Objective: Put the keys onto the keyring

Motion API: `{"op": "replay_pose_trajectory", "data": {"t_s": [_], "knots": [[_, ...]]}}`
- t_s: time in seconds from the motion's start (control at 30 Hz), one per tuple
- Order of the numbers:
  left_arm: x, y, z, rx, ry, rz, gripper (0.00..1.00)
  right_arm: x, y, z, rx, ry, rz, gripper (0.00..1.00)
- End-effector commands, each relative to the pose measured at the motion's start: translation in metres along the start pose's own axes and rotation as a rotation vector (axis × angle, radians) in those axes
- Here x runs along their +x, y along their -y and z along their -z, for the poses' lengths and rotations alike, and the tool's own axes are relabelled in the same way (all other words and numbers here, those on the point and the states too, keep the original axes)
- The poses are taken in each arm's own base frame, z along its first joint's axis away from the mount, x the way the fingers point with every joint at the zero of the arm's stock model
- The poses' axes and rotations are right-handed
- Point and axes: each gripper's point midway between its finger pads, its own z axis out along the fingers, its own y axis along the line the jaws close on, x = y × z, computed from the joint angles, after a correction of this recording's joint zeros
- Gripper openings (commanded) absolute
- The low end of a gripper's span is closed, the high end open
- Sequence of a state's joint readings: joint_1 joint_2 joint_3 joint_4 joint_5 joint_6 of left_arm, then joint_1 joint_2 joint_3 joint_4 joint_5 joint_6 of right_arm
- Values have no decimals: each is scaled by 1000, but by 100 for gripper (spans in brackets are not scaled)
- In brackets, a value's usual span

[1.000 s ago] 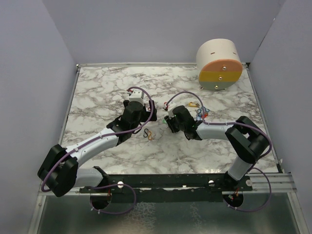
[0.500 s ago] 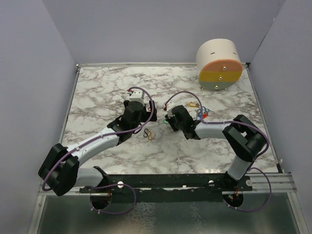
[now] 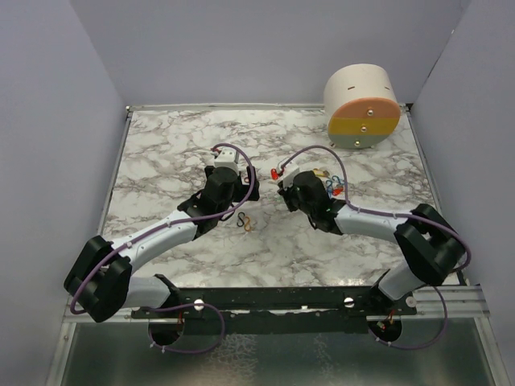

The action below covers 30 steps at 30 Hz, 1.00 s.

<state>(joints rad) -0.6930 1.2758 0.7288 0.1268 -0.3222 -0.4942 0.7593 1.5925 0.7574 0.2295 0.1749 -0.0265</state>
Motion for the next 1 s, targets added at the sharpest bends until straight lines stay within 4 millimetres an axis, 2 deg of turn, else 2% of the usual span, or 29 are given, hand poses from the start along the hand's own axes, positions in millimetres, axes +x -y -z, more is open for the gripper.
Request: {"op": "replay_pose_trajectory", "data": {"t_s": [0.0,0.27,0.4,0.63,0.73,0.97], "knots": [[-2,3,-1,22,5,3,99,-44,-12,24,-78,152,-60,1],[-3,0,6,16,10,1,99,-68,-16,53,-131,220,-94,1],[-3,-3,10,9,14,1,99,-71,-18,64,-157,244,-74,1],[4,-8,13,-2,-2,6,94,-77,-32,80,-258,288,-22,1],[16,-11,12,-9,-37,7,93,-78,-35,82,-278,293,-19,1],[66,-26,12,-41,-144,25,80,-81,-33,88,-272,296,-32,1]]}}
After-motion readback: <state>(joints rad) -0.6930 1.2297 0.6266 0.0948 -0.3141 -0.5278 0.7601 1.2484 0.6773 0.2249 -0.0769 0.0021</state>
